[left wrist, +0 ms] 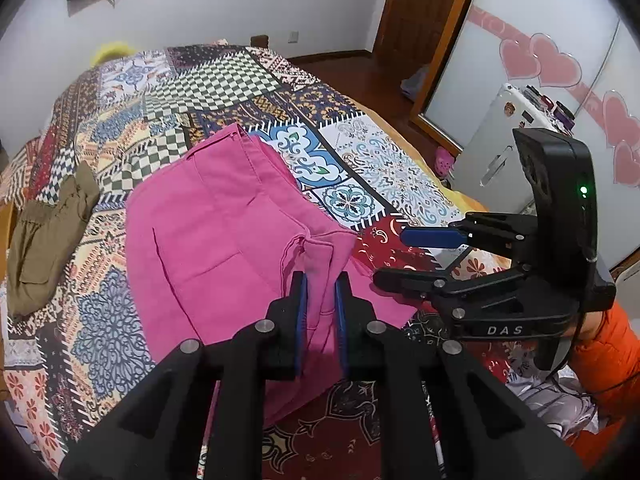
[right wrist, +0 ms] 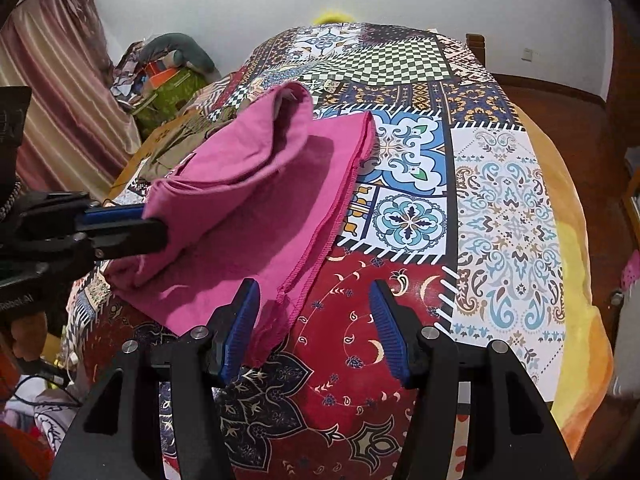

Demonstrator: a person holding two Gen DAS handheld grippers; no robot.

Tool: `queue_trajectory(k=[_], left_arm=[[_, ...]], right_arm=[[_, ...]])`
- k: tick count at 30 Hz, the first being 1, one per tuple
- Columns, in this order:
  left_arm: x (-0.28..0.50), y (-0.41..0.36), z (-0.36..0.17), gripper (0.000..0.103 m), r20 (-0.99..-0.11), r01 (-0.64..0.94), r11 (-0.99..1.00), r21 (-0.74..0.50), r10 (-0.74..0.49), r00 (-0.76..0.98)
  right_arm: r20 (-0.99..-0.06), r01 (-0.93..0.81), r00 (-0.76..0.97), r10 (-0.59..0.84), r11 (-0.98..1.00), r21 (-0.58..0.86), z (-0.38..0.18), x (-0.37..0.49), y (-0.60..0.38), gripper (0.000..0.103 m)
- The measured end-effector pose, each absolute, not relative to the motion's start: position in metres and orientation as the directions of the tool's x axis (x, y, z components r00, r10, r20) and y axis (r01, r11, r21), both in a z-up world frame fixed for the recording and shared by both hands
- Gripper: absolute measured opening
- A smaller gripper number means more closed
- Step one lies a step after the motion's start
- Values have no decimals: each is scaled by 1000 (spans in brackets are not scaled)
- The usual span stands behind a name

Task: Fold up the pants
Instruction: 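Lower the folded part onto the trousers and open the left gripper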

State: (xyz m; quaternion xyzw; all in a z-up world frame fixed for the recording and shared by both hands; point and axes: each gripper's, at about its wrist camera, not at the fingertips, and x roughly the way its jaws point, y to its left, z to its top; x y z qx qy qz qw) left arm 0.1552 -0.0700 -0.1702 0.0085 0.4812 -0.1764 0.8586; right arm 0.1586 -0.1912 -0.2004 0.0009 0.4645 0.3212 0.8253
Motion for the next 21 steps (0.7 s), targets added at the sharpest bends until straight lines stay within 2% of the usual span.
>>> queue_trajectory(k=[5,11,14,16,21], left_arm=[[160,-71,-177,13,-840,291,936,-197,-314,442],[158,-78,-179,15,-853,296,942,-161,-283,438],[157,-78,-178,20,-853,295,941,-164,-286,438],[157,-77,-176,29,-850,291,939,-184,-301,432],[155,-74,-169,31,-845,275,943,-188,-298,444]], right_arm=[[-765,-535,367,529,793,291,-199,157,-191,53],[-765,-539,371,527,793,284,-197,156,-191,53],[-765,-538,371,526,793,285,-196,156,-191,53],[-765,-539,372,526,793,283,-196,156,-191,53],[-765,-542,374,524,793,278,-195,155,-191,53]])
